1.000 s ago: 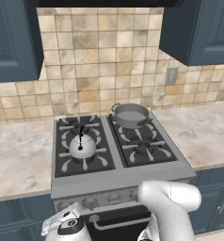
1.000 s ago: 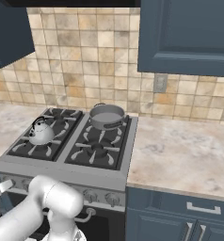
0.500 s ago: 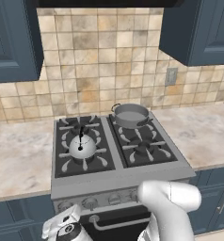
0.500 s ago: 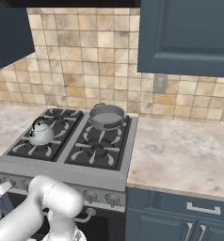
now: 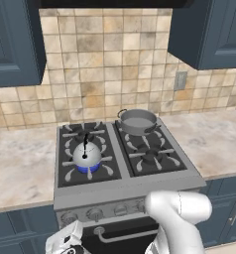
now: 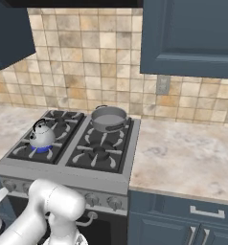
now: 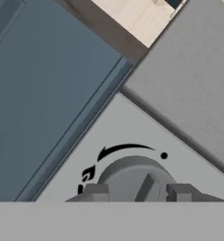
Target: Pick the kettle from the counter and place it on a stove burner. Then turn the burner on.
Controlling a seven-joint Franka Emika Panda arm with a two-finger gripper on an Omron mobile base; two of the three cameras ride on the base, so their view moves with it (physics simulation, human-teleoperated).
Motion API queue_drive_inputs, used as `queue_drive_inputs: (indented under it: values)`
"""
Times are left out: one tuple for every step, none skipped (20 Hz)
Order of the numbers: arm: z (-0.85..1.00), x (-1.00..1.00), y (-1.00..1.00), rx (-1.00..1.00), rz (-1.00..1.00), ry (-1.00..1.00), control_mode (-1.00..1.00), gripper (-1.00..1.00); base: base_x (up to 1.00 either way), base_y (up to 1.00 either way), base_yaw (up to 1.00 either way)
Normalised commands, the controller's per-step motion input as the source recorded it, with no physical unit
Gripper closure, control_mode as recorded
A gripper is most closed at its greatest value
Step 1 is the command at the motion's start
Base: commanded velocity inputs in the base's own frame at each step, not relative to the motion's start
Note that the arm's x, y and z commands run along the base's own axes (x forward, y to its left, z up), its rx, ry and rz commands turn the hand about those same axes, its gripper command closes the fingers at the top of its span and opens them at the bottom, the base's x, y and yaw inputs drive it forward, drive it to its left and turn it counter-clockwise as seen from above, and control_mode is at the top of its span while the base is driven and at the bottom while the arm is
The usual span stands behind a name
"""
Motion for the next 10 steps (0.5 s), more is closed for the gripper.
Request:
queue_drive_inputs:
  values:
    - [0.0, 0.0, 0.0, 0.0, 0.0, 0.0, -1.0, 1.0, 0.0, 0.0, 0.0]
    - [0.0, 0.0, 0.0, 0.0, 0.0, 0.0, -1.0, 1.0, 0.0, 0.0, 0.0]
    - [-0.04, 0.0, 0.0, -0.03, 0.03, 0.0, -1.0, 1.0, 0.0, 0.0, 0.0]
    - [-0.06, 0.0, 0.09, -0.07, 0.09, 0.05, -1.0, 1.0, 0.0, 0.0, 0.0]
    - [-0.04, 0.04, 0.16, -0.09, 0.12, 0.14, -1.0, 1.0, 0.0, 0.0, 0.0]
    - [-0.01, 0.16, 0.17, -0.11, 0.13, 0.23, -1.0, 1.0, 0.0, 0.0, 0.0]
    - [-0.04, 0.22, 0.17, -0.11, 0.15, 0.25, -1.0, 1.0, 0.0, 0.0, 0.0]
    - [-0.11, 0.29, 0.19, -0.13, 0.17, 0.29, -1.0, 1.0, 0.0, 0.0, 0.0]
    - [-0.21, 0.33, 0.25, -0.17, 0.21, 0.34, -1.0, 1.0, 0.0, 0.0, 0.0]
    - [-0.34, 0.29, 0.33, -0.22, 0.27, 0.39, -1.0, 1.0, 0.0, 0.0, 0.0]
